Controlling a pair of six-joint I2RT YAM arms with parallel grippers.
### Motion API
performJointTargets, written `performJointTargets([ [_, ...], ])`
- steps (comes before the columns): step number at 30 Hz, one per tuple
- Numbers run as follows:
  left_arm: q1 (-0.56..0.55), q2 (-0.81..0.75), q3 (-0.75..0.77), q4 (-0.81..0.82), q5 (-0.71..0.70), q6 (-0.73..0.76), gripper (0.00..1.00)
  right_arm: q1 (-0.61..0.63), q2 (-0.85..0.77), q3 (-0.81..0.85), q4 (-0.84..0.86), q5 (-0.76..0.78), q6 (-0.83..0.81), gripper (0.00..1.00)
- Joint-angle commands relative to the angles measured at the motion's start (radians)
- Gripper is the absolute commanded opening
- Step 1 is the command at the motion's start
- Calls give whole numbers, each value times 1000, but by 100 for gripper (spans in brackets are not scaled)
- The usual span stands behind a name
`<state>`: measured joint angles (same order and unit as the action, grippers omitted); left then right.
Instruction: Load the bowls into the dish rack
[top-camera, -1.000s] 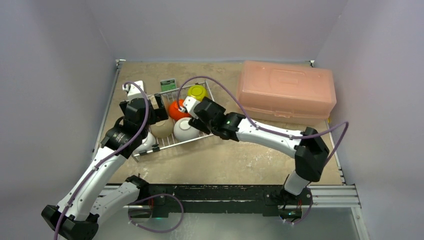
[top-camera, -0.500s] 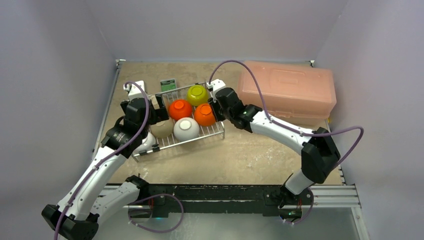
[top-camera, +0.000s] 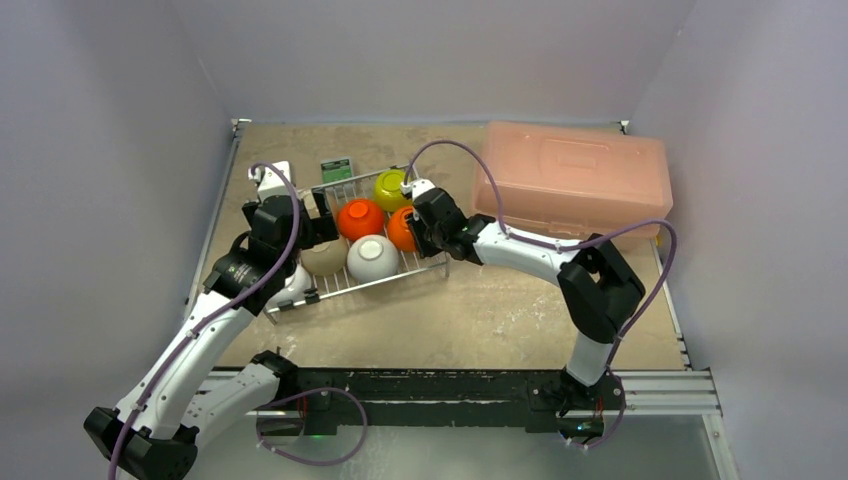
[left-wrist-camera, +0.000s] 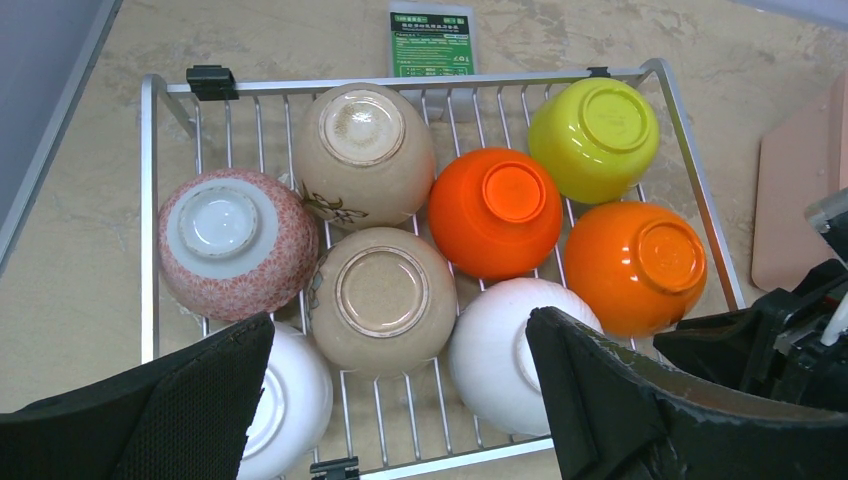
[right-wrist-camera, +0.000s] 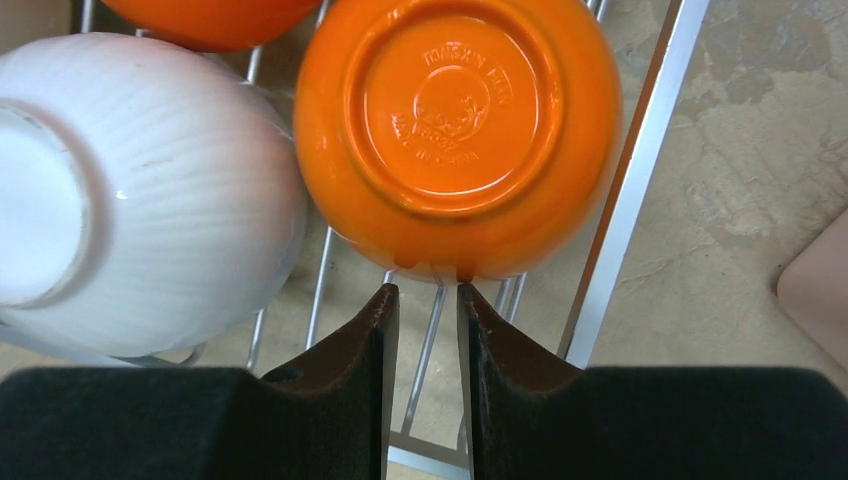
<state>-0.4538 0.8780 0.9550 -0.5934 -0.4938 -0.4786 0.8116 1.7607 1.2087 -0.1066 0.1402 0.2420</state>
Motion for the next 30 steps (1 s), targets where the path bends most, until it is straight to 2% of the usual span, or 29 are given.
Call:
performJointTargets([
  [1, 1, 2, 0, 29, -1, -3, 98, 2, 18, 66, 48, 47, -20, 30],
  [10, 2, -15, 42, 26, 10, -9, 98, 2, -32, 25, 104, 42, -40, 34],
  [14, 1, -40, 88, -19, -9, -6, 98, 2, -175, -61, 131, -21, -25, 44],
  [17, 1, -71, 125, -71, -34, 1, 98, 3, -342, -131, 137, -10, -10, 55],
  [21, 1, -138, 169, -134, -64, 12, 98, 2, -550, -185, 98, 123, 13, 73],
  [25, 1, -216, 238, -212, -104, 33, 98, 3, -740, -200, 8, 296, 9, 95],
  [30, 1, -301, 349, -325, -186, 54, 99, 3, -942, -164, -115, 506, -17, 98],
])
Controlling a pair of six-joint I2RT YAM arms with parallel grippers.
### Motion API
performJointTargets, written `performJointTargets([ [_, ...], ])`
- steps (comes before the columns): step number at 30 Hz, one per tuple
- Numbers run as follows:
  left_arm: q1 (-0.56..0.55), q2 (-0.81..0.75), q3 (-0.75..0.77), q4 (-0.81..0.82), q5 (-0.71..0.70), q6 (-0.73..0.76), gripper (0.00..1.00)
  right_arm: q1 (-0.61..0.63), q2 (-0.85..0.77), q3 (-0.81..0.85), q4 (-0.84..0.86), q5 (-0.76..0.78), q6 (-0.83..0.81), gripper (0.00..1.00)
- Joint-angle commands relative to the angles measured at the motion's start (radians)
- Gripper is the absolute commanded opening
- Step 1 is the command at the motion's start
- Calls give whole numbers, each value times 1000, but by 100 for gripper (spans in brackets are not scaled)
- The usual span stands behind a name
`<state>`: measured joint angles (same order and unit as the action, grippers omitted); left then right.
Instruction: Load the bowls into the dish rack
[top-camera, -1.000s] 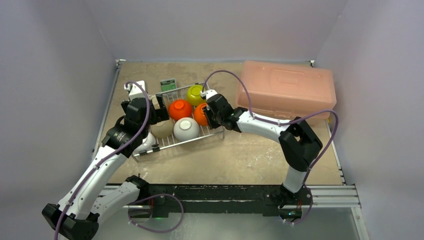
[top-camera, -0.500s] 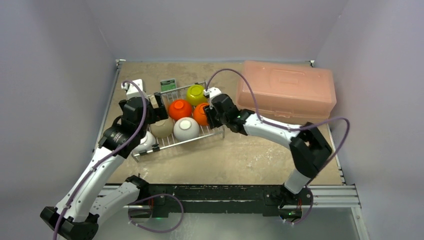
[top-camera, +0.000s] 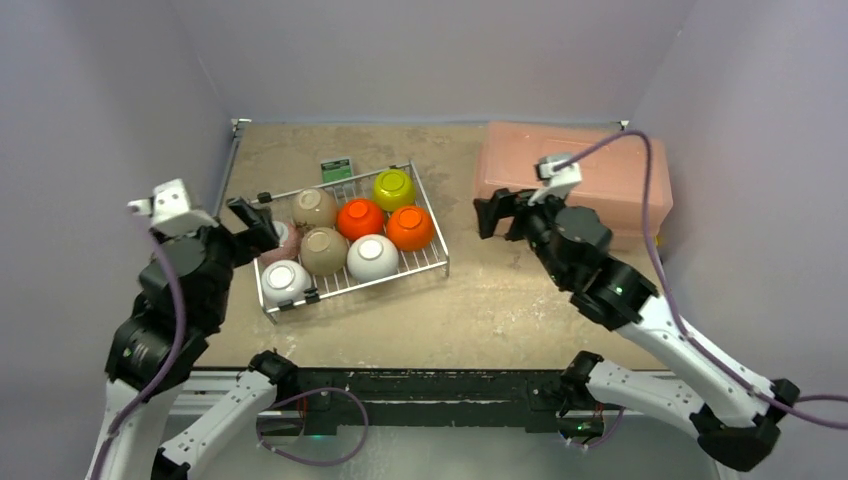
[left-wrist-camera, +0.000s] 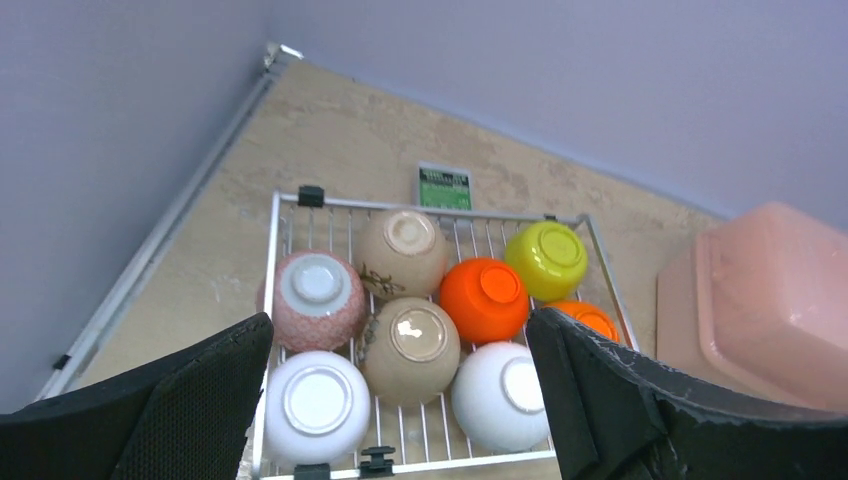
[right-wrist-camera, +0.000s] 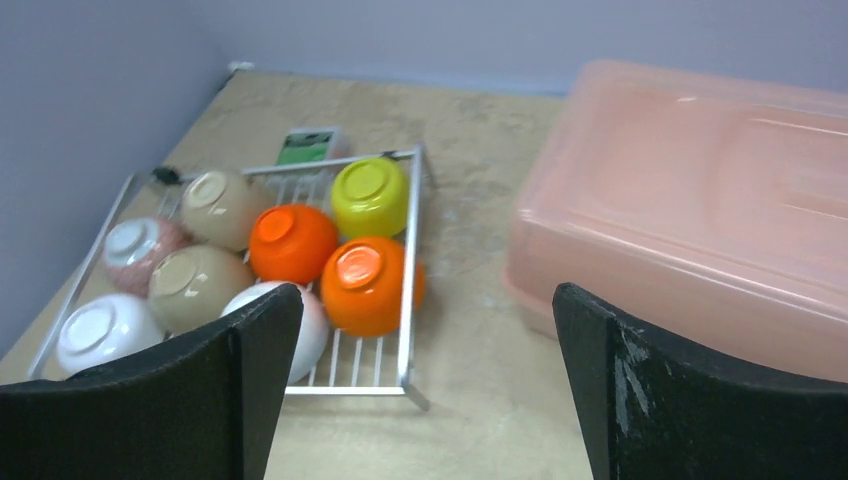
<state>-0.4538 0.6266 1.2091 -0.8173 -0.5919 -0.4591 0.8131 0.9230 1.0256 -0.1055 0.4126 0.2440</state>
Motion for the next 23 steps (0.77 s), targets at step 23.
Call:
performJointTargets([
  [23, 1, -156, 225, -207, -72, 50, 99, 1, -364, 135, -205, 499, -107, 98],
])
